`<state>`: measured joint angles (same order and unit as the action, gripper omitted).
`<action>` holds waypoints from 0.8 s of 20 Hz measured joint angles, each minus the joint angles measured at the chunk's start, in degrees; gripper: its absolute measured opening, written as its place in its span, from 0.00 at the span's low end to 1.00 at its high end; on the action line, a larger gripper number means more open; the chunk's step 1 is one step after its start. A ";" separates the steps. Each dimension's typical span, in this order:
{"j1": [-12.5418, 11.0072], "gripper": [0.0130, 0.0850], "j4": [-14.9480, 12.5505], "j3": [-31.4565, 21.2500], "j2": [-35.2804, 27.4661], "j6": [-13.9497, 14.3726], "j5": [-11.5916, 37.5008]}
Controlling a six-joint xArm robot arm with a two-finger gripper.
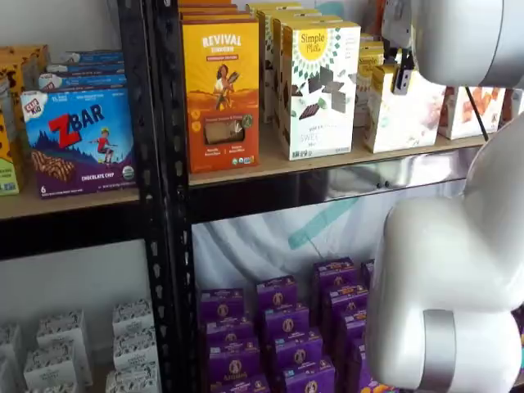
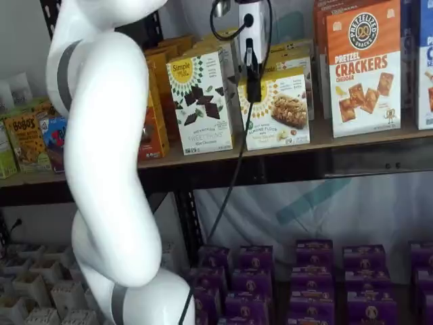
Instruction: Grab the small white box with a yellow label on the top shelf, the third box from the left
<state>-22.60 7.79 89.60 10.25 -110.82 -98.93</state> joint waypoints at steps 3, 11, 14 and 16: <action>-0.11 0.33 -0.08 0.34 -0.18 -0.11 -0.25; -0.75 0.28 0.40 1.21 -0.54 -0.56 -1.31; -0.89 0.28 0.30 1.47 -0.46 -0.68 -1.96; -1.10 0.28 0.36 1.32 0.17 -0.80 -2.75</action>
<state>-23.70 8.15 90.92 10.41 -111.63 -101.68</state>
